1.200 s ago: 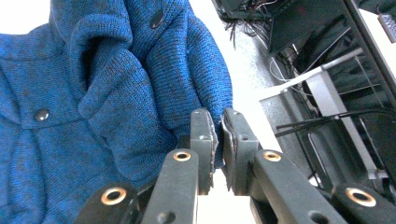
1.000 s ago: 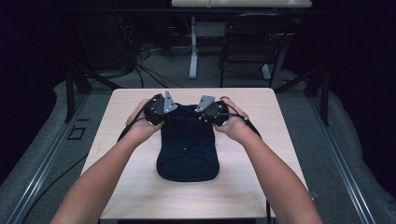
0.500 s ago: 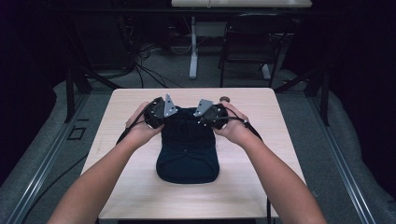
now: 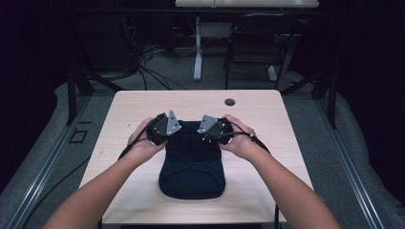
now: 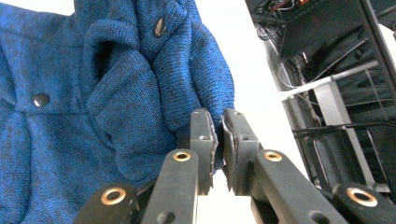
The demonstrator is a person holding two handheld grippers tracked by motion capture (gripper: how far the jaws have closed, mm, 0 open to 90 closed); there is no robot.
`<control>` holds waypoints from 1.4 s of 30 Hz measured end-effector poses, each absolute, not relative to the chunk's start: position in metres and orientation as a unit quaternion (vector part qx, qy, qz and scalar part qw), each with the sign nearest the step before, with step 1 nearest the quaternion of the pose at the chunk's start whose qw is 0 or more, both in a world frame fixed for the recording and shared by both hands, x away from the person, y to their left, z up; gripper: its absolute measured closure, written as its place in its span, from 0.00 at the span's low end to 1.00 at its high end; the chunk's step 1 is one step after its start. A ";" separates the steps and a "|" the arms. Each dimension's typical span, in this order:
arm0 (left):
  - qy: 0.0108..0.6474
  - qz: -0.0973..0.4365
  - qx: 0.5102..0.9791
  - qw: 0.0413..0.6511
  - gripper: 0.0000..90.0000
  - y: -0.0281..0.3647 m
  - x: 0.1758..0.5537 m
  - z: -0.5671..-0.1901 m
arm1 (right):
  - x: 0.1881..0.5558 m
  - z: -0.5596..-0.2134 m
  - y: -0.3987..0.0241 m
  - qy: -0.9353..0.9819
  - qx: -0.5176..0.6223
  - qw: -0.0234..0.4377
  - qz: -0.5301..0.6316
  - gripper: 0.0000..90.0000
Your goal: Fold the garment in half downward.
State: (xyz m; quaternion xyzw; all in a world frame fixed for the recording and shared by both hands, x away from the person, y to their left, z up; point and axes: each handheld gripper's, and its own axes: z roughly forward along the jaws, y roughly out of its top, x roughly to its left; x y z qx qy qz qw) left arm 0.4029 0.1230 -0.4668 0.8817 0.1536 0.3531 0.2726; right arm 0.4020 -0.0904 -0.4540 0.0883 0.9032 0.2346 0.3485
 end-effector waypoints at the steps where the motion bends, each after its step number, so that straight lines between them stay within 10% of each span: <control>1: 0.150 0.353 0.882 0.273 0.91 0.124 0.401 -0.469 | 0.399 -0.456 -0.091 0.902 0.086 0.349 0.237 0.92; 42: 0.148 0.248 0.901 0.325 0.90 0.141 0.334 -0.496 | 0.322 -0.483 -0.108 0.927 0.073 0.264 0.255 0.92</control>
